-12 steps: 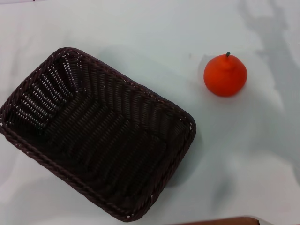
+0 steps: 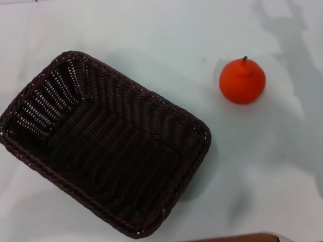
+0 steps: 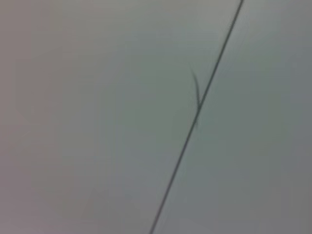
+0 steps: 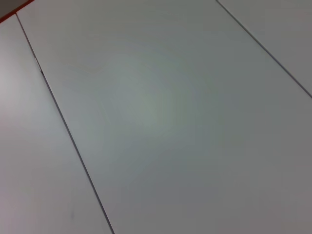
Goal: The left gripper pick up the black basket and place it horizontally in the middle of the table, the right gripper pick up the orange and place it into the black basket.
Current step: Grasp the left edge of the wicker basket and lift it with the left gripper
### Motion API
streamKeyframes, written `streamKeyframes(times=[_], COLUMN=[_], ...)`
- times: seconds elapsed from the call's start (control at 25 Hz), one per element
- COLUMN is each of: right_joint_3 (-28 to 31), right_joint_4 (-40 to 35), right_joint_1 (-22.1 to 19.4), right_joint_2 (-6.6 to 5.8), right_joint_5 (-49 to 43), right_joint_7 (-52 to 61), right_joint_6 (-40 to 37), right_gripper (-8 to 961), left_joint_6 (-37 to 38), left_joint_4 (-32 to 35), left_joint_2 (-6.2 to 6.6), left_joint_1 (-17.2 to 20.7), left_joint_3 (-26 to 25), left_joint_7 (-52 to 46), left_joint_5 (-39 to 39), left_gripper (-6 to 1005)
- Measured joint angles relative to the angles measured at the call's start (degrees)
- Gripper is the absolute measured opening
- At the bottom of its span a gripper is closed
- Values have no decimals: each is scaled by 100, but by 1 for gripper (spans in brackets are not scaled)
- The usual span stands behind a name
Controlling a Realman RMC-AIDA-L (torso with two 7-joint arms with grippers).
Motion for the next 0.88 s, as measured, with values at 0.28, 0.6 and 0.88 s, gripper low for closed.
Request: streamKeyframes(times=[0.28,0.6,0.88], right_joint_3=[-19,-26,-53], right_joint_4=[-89,-134,-186], right_joint_1=[-32,-33,-13], right_joint_2=[-13,-18,-17], right_joint_5=[0,0,-1], right_joint_7=[55,71,147], right_joint_6=[92,95,96], right_gripper=[930,930,929], left_joint_6=[-317,-1439,-1930], left_joint_4=[-2659,-5472,-7258], left_joint_2=[196,516,288], left_joint_1=[285,-66,-739], left_joint_3=[215,332,1423], left_joint_7=[-2221,-4737,-6077], left_joint_5=[1787,3985,6159], left_gripper=[803,796,802])
